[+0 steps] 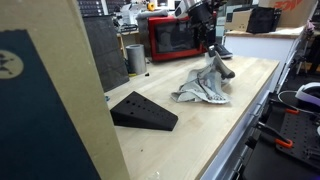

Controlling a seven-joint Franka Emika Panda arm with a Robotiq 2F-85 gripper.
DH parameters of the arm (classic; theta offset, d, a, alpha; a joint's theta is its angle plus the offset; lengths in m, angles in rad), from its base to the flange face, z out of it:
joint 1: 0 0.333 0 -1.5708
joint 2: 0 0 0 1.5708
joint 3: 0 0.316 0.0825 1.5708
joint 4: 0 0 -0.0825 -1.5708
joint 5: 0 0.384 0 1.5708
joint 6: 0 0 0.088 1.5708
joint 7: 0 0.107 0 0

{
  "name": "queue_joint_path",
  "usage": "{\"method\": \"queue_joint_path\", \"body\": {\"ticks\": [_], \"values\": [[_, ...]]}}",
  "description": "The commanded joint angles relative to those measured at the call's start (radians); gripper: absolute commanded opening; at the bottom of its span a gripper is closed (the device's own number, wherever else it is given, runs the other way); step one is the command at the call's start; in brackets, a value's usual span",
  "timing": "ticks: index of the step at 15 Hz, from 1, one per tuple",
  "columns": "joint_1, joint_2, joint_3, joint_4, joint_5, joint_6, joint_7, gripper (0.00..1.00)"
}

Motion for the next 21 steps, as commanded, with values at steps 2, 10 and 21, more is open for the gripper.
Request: {"method": "queue_joint_path", "body": {"ticks": [2,10,21], "values": [[0.074,-0.220,-0.003,-0.232,0.134,0.029,-0.097,0.00],[0.199,-0.345,-0.007,-0.332,0.379,0.044,-0.078,0.34],[0.090,0.067,-0.079,-0.141,0.152,0.432,0.060,1.00]]}}
